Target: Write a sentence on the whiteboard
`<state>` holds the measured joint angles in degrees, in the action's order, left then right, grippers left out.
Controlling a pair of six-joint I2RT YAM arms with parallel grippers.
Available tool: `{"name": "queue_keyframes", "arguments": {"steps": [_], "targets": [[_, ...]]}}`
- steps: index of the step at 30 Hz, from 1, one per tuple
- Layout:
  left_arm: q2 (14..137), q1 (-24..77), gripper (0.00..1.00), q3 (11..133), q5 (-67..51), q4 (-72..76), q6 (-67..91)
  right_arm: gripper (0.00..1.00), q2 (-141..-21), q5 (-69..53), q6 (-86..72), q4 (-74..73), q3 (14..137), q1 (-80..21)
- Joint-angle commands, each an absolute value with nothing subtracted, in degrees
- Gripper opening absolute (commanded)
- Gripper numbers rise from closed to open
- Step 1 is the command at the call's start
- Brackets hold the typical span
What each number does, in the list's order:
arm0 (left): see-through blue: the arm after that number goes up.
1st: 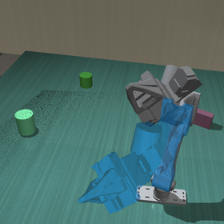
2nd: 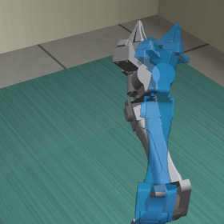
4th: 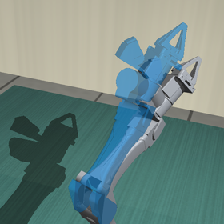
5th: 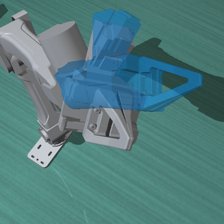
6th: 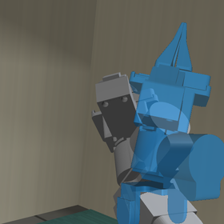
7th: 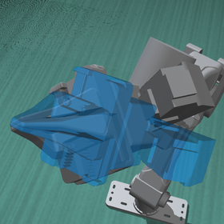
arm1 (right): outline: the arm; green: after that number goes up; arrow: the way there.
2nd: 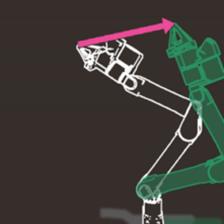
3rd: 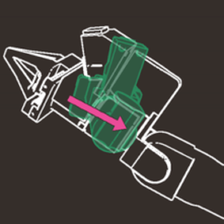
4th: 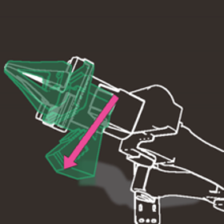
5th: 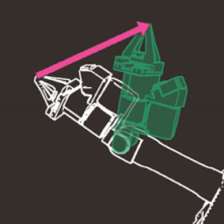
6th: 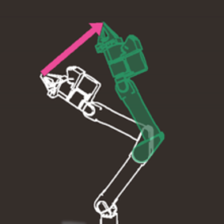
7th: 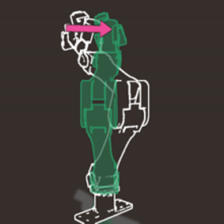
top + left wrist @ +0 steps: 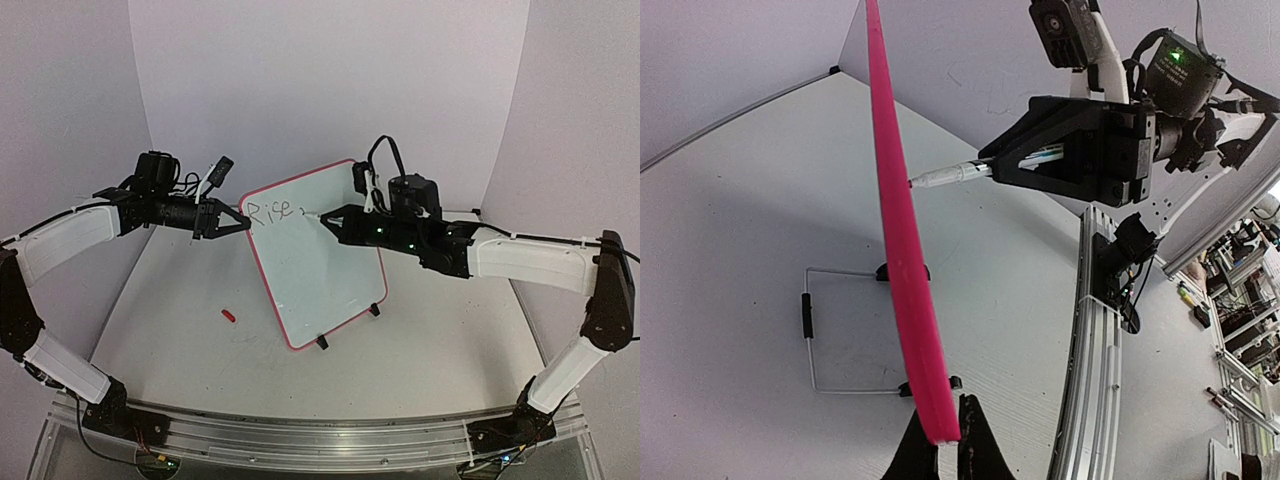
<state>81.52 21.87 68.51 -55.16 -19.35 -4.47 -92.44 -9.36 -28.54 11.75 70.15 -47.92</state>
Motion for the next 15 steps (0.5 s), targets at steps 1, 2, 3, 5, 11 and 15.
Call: {"name": "queue_keyframes", "arguments": {"steps": [1,2,3,5,11,15], "targets": [[80.68,23.48,0.00,68.83,-54.71,-22.96,-6.98,0.00,-90.93,-16.14,-27.12,13.98,71.06,-47.76],[80.68,23.47,0.00,68.82,-54.66,-23.00,-7.02,0.00,-90.70,-17.57,-27.31,14.98,70.97,-47.79],[80.68,23.50,0.00,68.85,-54.61,-23.02,-7.00,0.00,-90.12,-19.03,-27.93,16.78,70.59,-47.80],[80.68,23.47,0.00,68.83,-54.62,-23.02,-7.09,0.00,-88.85,-20.81,-29.07,20.11,69.68,-47.80],[80.60,23.50,0.00,68.67,-54.44,-23.10,-7.13,0.00,-83.75,-19.74,-28.10,22.51,67.61,-47.76],[80.76,23.53,0.00,68.65,-54.49,-23.10,-7.12,0.00,-82.29,-18.68,-24.61,17.60,67.76,-47.79]]}}
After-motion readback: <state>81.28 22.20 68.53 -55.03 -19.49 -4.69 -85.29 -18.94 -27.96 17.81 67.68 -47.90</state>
